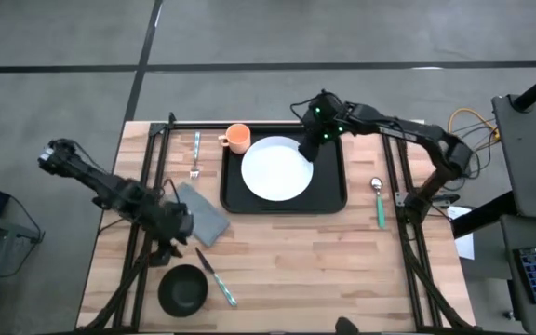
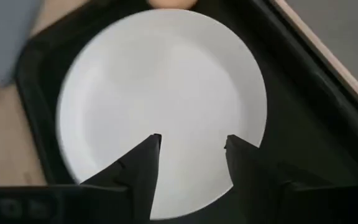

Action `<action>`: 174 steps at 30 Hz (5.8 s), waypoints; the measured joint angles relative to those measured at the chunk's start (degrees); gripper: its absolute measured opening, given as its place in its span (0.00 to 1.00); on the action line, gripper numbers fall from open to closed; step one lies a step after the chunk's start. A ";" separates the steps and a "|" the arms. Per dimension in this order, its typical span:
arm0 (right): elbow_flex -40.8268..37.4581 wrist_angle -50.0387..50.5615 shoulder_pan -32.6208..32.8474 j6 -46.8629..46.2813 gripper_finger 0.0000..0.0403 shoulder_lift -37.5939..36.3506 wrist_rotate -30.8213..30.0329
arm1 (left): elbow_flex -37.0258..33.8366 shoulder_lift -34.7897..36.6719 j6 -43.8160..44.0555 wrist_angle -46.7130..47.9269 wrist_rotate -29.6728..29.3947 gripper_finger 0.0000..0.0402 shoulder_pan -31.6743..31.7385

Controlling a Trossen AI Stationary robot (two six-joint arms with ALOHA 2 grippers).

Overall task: Set up tray
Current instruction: Put the black bowl on top of the white plate on the black tray, then put the gray napkin to the right of the white plate on the black tray

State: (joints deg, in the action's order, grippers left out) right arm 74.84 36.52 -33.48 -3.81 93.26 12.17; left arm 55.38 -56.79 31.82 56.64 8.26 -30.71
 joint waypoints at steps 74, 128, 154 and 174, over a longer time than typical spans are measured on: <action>-0.08 11.60 5.13 -4.07 0.45 -28.40 -6.30 | 70.04 -68.22 -33.38 13.54 -7.24 0.00 60.01; -6.12 17.96 5.13 -4.48 0.45 -28.64 -12.40 | 48.22 -37.47 -12.36 6.71 -20.96 0.31 45.56; -14.29 7.82 5.78 -2.43 0.45 -28.34 -7.59 | -0.19 -15.64 53.02 -6.79 -22.04 0.38 2.38; -14.31 8.13 5.74 0.35 0.45 -28.34 -7.62 | 5.48 -33.00 59.49 2.46 -21.40 0.37 0.95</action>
State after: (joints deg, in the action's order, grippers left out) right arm 60.53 44.64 -27.75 -3.47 64.93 4.56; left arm 60.86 -89.79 91.32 59.10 -13.15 -29.76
